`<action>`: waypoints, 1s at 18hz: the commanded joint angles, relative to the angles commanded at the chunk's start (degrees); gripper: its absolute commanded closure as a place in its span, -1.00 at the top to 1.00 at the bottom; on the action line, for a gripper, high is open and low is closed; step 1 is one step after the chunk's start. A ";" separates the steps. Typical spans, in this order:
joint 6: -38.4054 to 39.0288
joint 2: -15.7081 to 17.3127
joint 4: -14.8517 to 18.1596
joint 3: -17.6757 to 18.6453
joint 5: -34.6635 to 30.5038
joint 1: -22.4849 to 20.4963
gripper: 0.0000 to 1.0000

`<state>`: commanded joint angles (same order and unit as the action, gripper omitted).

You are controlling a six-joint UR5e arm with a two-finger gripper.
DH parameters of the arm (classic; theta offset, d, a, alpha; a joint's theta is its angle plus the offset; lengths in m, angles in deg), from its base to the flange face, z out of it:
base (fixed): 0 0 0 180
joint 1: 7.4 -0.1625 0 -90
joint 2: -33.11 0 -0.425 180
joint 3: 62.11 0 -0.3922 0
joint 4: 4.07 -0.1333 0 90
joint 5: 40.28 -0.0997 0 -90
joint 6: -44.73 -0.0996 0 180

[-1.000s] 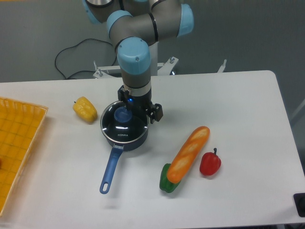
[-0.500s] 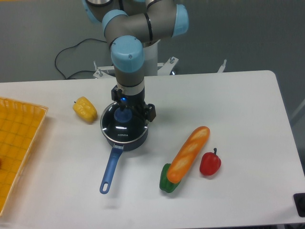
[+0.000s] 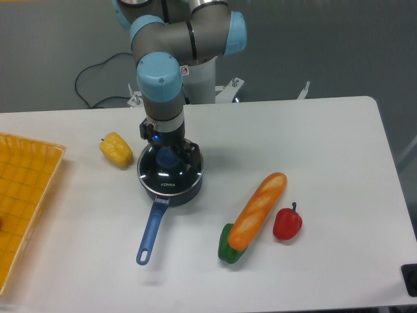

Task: Open the lid
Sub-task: 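Lower the gripper onto the blue lid knob, then close the gripper around the blue lid knob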

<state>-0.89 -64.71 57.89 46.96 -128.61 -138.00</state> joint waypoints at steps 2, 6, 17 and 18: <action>-0.09 -0.09 -0.09 0.35 0.00 0.18 1.00; 0.00 -0.18 -0.44 0.79 -0.09 0.26 1.00; 0.00 -0.26 -0.53 1.23 -0.35 0.62 1.00; 0.00 -0.26 -0.53 1.23 -0.35 0.62 1.00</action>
<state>-0.89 -64.97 57.36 48.19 -128.96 -137.39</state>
